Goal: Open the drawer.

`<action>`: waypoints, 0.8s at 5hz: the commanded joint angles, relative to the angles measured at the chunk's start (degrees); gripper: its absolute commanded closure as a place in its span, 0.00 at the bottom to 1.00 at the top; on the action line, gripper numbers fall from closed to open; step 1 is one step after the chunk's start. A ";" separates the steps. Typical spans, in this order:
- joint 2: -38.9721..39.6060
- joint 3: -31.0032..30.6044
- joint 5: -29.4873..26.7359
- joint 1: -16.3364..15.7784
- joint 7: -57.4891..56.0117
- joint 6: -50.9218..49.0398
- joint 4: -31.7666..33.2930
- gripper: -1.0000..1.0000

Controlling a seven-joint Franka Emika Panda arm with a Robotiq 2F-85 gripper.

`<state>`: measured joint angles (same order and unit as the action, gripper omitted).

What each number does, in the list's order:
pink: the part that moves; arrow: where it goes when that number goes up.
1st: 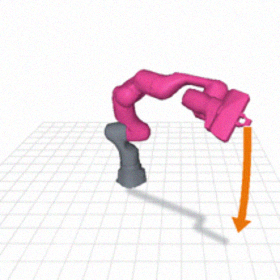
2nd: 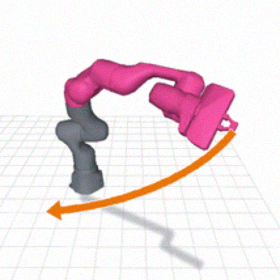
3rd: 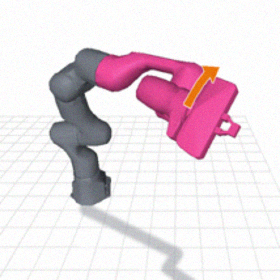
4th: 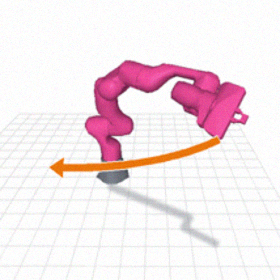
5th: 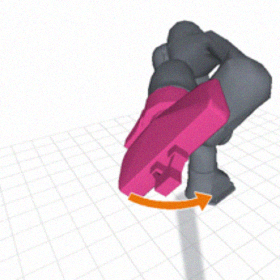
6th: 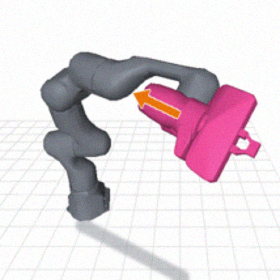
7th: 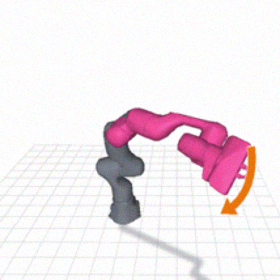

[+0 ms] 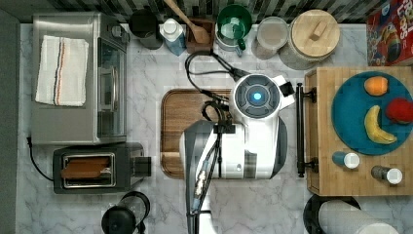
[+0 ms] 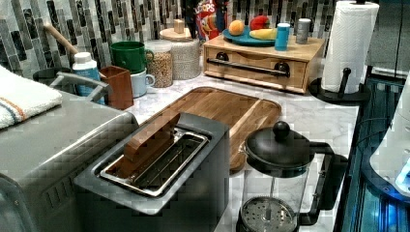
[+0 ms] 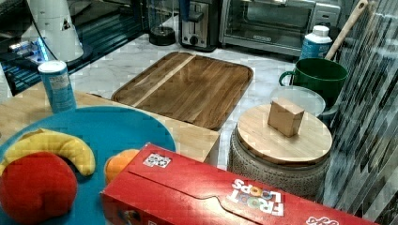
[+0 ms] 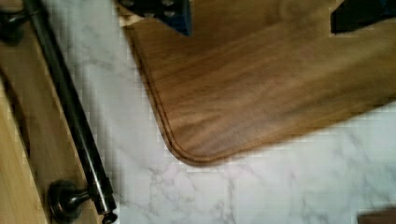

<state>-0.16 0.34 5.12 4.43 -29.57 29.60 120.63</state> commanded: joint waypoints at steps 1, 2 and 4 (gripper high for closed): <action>0.40 6.64 8.26 0.82 -19.12 4.28 1.22 0.00; 1.17 6.83 9.15 3.03 -24.48 8.65 2.32 0.00; 3.70 7.06 8.89 5.21 -29.73 12.59 2.51 0.00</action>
<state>2.32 7.85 12.79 9.92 -56.57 40.93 123.21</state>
